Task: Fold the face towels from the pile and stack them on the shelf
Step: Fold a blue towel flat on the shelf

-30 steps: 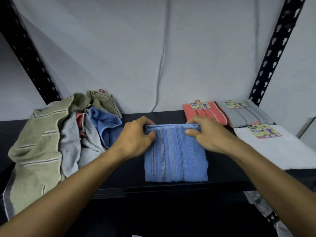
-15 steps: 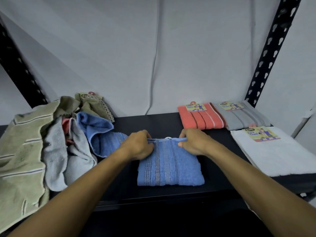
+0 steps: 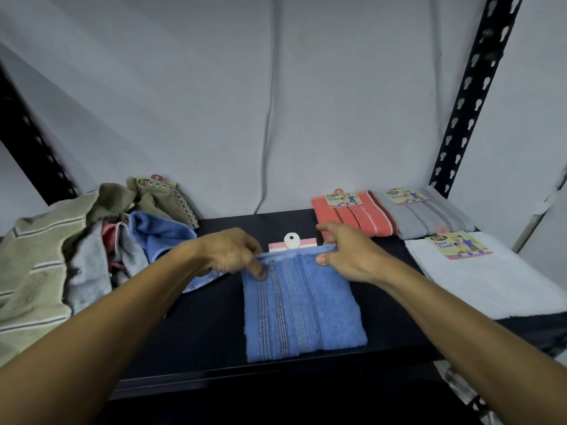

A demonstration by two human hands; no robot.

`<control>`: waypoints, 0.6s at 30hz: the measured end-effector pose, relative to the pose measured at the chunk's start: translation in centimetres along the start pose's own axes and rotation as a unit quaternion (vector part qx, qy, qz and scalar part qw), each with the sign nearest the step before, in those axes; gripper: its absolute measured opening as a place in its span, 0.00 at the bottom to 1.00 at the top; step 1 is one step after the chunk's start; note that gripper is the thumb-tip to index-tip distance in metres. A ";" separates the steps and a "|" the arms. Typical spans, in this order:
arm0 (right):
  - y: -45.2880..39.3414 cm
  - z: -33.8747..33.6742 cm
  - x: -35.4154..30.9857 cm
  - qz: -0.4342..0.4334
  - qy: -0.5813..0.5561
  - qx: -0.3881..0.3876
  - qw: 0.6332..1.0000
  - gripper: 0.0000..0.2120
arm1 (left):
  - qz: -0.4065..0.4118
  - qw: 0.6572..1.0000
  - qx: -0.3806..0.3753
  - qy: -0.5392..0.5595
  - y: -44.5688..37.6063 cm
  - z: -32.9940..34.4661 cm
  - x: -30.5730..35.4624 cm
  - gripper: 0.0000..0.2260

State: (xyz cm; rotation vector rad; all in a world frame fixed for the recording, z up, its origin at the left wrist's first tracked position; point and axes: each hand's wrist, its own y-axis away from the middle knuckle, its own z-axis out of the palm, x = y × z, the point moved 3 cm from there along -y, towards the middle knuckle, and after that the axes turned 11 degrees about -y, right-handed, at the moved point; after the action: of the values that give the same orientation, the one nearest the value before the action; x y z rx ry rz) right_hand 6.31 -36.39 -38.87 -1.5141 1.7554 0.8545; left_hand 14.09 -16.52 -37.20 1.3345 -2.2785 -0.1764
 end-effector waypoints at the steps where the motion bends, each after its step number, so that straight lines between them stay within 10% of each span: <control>1: -0.1 -0.4 -0.2 0.008 -0.006 -0.002 1.000 0.30 | 0.013 0.999 0.029 0.005 0.3 -0.6 0.3 0.04; 5: -0.5 -2.7 -2.1 0.006 0.030 0.006 1.000 0.03 | 0.064 0.978 0.186 -0.070 1.8 -3.4 2.0 0.04; 11: 0.9 -4.7 -4.7 -0.245 0.147 0.223 0.932 0.09 | 0.190 0.830 0.490 -0.186 3.9 -3.5 2.6 0.07; 14: 3.6 -2.2 -2.4 -0.350 0.225 0.261 0.871 0.10 | 0.250 0.779 0.527 -0.229 4.6 0.1 1.3 0.10; 18: 6.5 2.3 3.0 -0.326 0.223 0.191 0.899 0.08 | 0.264 0.814 0.475 -0.206 5.1 7.1 -1.4 0.11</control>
State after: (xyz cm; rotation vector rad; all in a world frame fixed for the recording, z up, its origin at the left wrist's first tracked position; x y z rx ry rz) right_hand -0.34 -35.41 -42.33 -1.9277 1.4158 -0.1822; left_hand 7.31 -13.60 -42.07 1.0056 -3.1867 1.1034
